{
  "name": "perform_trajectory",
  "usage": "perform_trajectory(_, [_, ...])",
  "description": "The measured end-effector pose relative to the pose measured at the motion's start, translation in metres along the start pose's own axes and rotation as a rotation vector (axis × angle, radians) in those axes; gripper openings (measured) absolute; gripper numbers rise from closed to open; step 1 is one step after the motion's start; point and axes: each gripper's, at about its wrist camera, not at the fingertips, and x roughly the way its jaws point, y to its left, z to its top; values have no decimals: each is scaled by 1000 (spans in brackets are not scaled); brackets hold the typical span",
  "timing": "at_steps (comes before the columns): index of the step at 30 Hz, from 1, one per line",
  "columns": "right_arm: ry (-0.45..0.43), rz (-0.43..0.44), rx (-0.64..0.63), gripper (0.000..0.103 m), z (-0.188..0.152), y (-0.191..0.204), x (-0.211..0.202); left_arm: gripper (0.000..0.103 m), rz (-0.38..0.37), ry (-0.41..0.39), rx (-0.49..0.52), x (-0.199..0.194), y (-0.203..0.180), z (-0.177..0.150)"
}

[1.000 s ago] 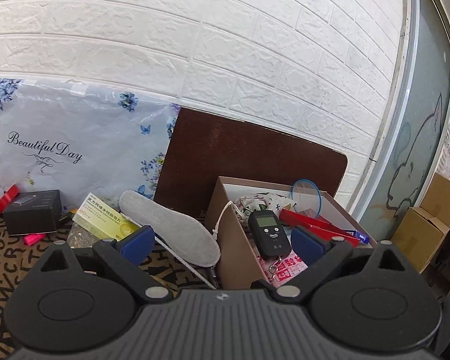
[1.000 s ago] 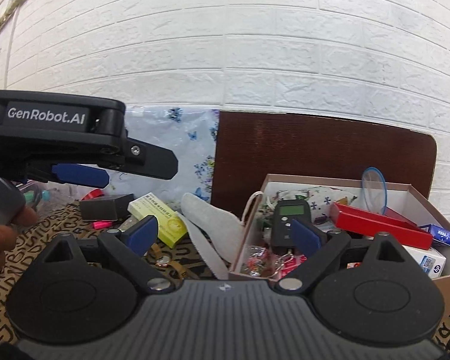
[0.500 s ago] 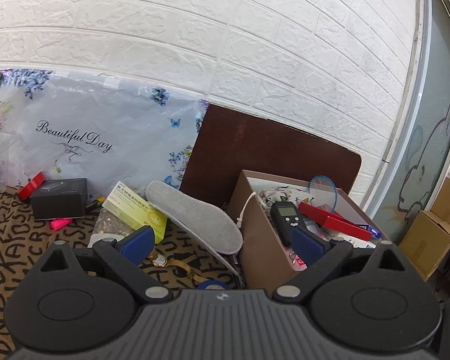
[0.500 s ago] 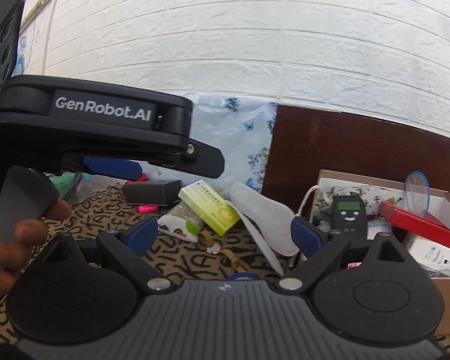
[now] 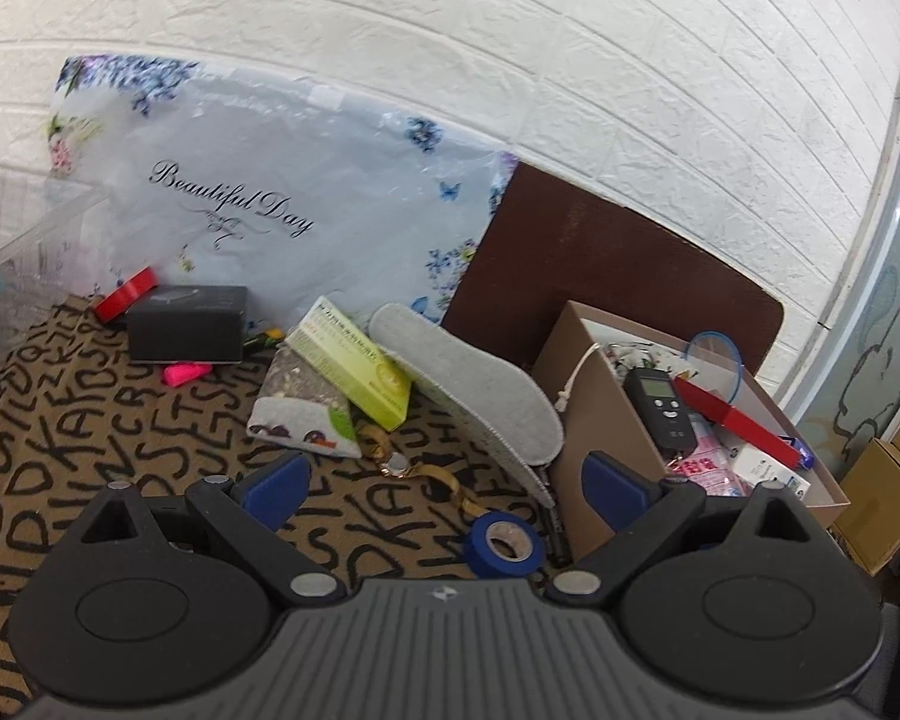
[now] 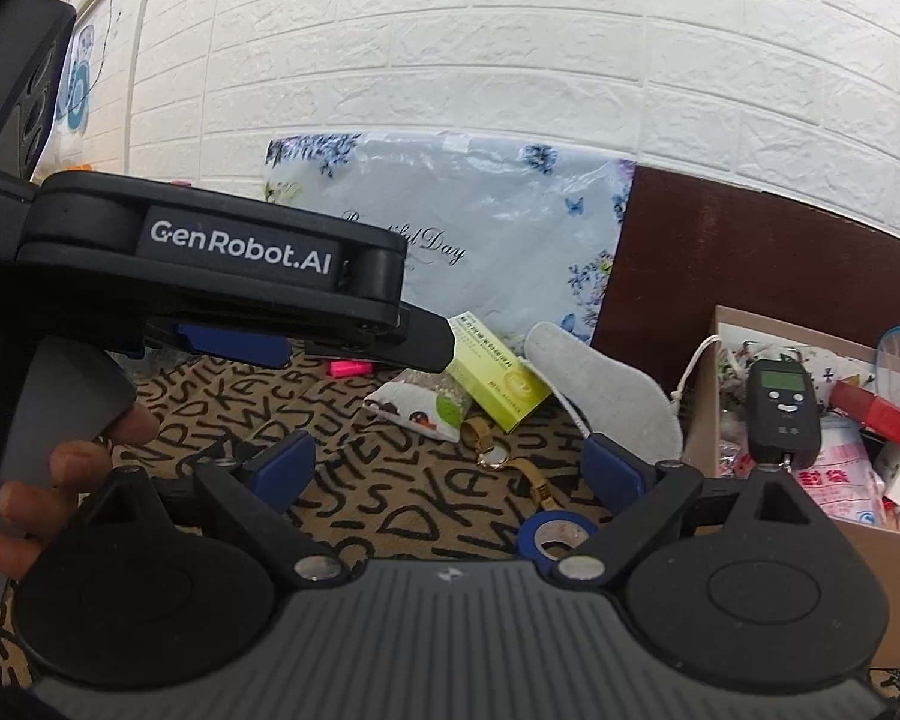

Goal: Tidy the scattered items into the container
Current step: 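Move the left gripper back over the table to the herbal sachet bag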

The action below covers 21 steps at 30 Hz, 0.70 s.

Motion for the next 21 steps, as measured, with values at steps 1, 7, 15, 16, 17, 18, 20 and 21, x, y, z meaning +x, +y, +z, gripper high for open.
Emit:
perform_trajectory(1, [7,5,-4,93,-1,1,3,100,4,3,-6,1,3,-1])
perform_trajectory(7, [51,20,-16,93,-6,9,19,100,37,32,-50,9,24,-7])
perform_trajectory(15, [109,38,-27,93,-12,14,40,100,76,65,-83,23,48,-14])
perform_trajectory(16, [118,39,-28,93,-13,14,43,100,85,70,-84,24,51,-15])
perform_trajectory(17, [125,39,-28,93,-14,14,46,100,92,73,-86,25,54,-15])
perform_trajectory(18, [131,40,-27,93,-15,14,49,100,98,75,-88,27,58,-17])
perform_trajectory(20, [143,41,-27,93,-18,15,54,100,115,87,-95,31,66,-19])
perform_trajectory(21, [150,42,-27,93,-19,15,56,100,124,94,-99,33,70,-21])
